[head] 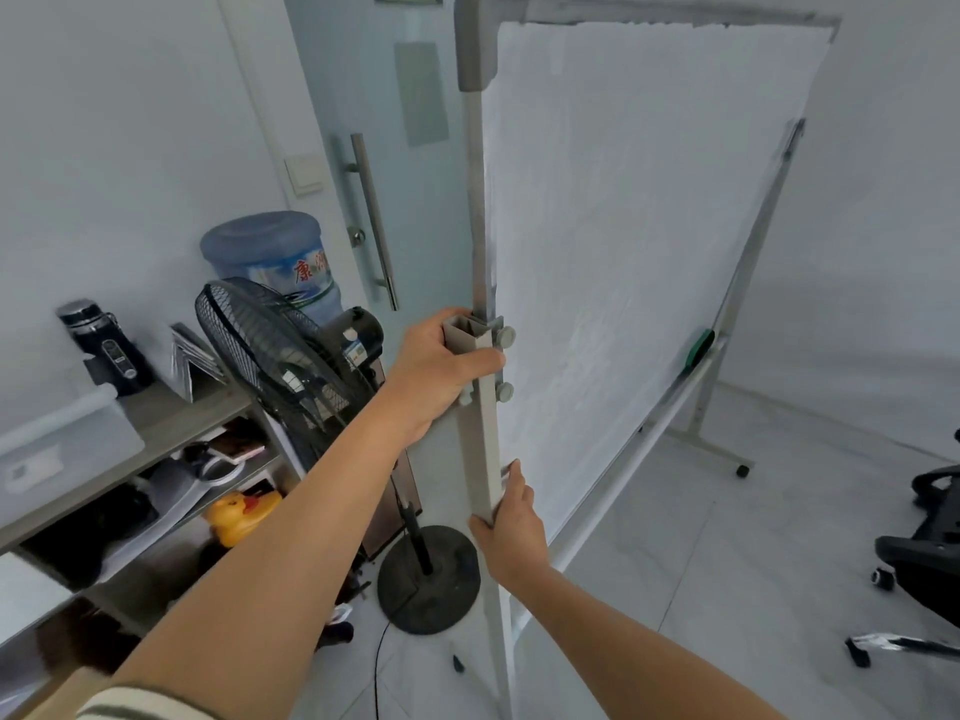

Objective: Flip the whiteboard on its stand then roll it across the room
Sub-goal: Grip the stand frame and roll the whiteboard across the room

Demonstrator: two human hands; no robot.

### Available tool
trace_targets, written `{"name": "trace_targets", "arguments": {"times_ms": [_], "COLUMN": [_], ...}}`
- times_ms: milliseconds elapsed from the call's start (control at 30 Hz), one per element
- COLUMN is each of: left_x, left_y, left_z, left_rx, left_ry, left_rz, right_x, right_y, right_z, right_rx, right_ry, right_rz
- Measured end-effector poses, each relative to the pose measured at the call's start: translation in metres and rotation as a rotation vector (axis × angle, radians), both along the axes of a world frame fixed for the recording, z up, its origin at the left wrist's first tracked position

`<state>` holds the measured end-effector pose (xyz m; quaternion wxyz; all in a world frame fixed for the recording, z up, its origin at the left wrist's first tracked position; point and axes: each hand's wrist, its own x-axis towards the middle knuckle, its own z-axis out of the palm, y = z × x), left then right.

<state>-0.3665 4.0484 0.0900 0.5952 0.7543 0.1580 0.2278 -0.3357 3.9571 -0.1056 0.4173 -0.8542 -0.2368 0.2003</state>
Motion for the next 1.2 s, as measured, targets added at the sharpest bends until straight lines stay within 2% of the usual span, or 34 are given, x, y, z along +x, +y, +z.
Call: {"name": "trace_targets", "arguments": {"times_ms": [300, 567, 800, 933, 1033, 1100, 1200], "left_x": [0.04, 0.068, 0.068, 0.068, 0.077, 0.106, 0.176], "left_y": [0.073, 0.092, 0.058, -0.004, -0.058, -0.097, -0.142], "left_z": [0.0, -0.005, -0.018, -0.038, -0.065, -0.087, -0.12], "left_rx": [-0.002, 0.058, 0.216, 0.336, 0.437, 0.462, 0.324], "left_ry": [0.004, -0.01, -0.083, -0.135, -0.068, -0.06, 0.077], "left_rz": [-0.057, -0.031, 0.316, 0.827, 1.132, 1.135, 0.877], "right_x": [0.037, 0.084, 0.182, 0.262, 0.321, 0.359, 0.411], "right_y": [0.069, 0.062, 0.006, -0.029, -0.071, -0.1, -0.14], "right_z": [0.002, -0.019, -0.035, -0.046, -0.053, -0.056, -0.063], "right_rx": [-0.011, -0.009, -0.097, -0.221, -0.314, -0.349, -0.367], "right_ry": [0.02, -0.019, 0.02, 0.094, 0.101, 0.101, 0.133], "right_rz": [-0.025, 0.153, 0.457, 0.5, 0.516, 0.491, 0.424]}}
